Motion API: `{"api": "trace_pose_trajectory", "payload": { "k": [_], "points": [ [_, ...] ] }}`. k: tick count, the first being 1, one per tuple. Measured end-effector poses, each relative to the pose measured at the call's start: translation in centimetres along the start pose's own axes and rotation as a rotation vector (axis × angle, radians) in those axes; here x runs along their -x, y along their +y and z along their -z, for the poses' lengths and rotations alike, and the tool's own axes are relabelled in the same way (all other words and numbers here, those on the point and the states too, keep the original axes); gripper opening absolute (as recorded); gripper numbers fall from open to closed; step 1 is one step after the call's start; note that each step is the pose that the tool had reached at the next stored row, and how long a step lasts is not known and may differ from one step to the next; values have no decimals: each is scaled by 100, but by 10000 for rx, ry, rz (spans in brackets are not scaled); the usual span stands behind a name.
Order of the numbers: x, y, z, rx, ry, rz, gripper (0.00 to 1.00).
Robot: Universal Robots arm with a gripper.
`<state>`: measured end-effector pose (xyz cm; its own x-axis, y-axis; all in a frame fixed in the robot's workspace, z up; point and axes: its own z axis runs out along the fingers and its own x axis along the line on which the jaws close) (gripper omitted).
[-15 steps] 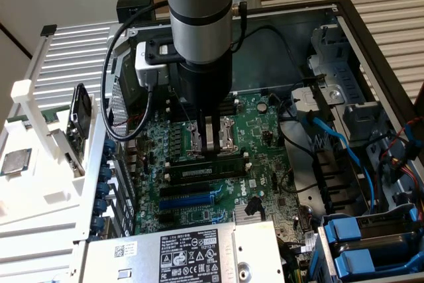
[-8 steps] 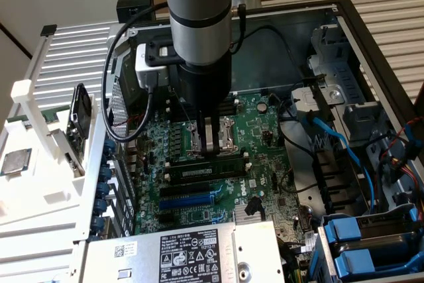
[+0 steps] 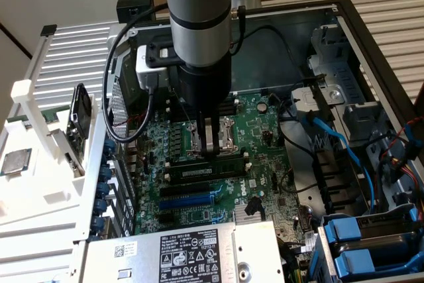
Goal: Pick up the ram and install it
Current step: 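Press down the ram until it locks into place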
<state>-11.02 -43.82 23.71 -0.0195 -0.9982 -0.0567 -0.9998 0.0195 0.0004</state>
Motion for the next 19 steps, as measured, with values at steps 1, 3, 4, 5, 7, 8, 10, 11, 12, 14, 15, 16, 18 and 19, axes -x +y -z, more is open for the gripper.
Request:
{"api": "trace_pose_trajectory", "payload": {
  "k": [1, 3, 4, 5, 7, 8, 10, 11, 12, 14, 15, 16, 18, 19],
  "points": [
    [0, 0, -2, 0, 0, 5, 11],
    [0, 0, -6, 0, -1, 11, 11],
    [0, 0, -8, 0, -2, 14, 11],
    [0, 0, -12, 0, -3, 17, 11],
    [-1, 0, -16, 1, -1, 24, 11],
    [-2, 0, -17, 1, -3, 29, 11],
    [-8, -1, -18, 1, -2, 41, 11],
    [-12, -1, -18, 2, -2, 46, 11],
    [-14, 0, -18, 1, -3, 49, 11],
    [-18, 0, -21, 2, -2, 54, 11],
    [-19, 0, -24, 3, -1, 57, 11],
    [-20, -1, -27, 3, -2, 61, 11],
    [-22, 0, -34, 5, -1, 67, 11],
    [-23, -1, -38, 5, -1, 70, 11]
  ]
}}
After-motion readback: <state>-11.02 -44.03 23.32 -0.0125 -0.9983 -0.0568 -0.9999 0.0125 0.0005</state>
